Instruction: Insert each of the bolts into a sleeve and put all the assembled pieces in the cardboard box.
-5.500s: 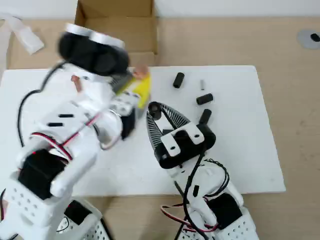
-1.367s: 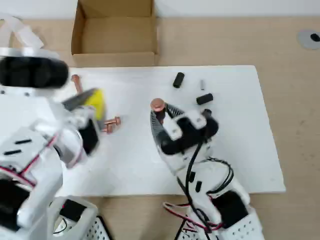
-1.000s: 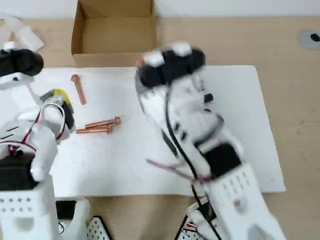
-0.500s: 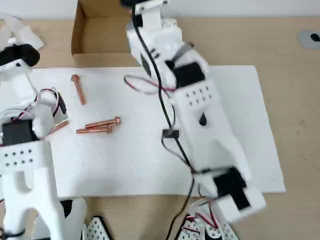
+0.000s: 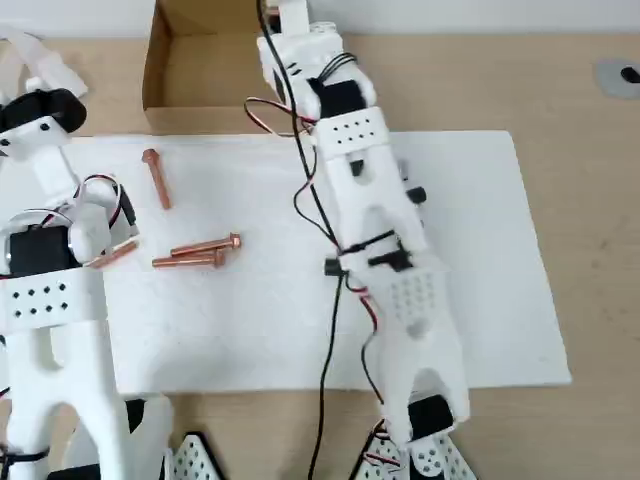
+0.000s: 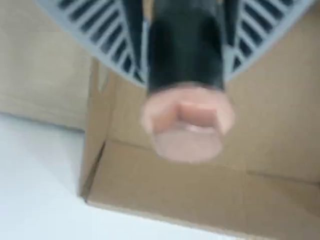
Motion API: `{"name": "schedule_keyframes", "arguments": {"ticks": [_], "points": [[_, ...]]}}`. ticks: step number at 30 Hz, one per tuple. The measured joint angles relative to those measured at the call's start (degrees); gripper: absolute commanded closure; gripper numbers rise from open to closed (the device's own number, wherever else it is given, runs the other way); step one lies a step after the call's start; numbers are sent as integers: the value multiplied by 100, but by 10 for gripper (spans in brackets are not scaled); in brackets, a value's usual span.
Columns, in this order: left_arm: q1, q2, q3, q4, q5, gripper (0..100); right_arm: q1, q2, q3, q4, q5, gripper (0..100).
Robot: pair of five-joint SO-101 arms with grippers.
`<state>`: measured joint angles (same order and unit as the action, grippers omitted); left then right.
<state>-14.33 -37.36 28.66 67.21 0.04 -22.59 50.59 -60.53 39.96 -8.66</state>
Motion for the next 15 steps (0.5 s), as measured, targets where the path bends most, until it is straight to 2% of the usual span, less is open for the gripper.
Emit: {"name": "schedule_keyframes", "arguments": {"ticks": [7, 12, 15], "points": [[0, 0, 0, 0, 0, 997, 18, 2004, -2119, 9, 97, 986], [0, 0, 0, 0, 0, 997, 18, 2734, -2488, 18, 211, 983], [0, 0, 0, 0, 0, 997, 18, 2866, -2488, 26, 211, 924]]}}
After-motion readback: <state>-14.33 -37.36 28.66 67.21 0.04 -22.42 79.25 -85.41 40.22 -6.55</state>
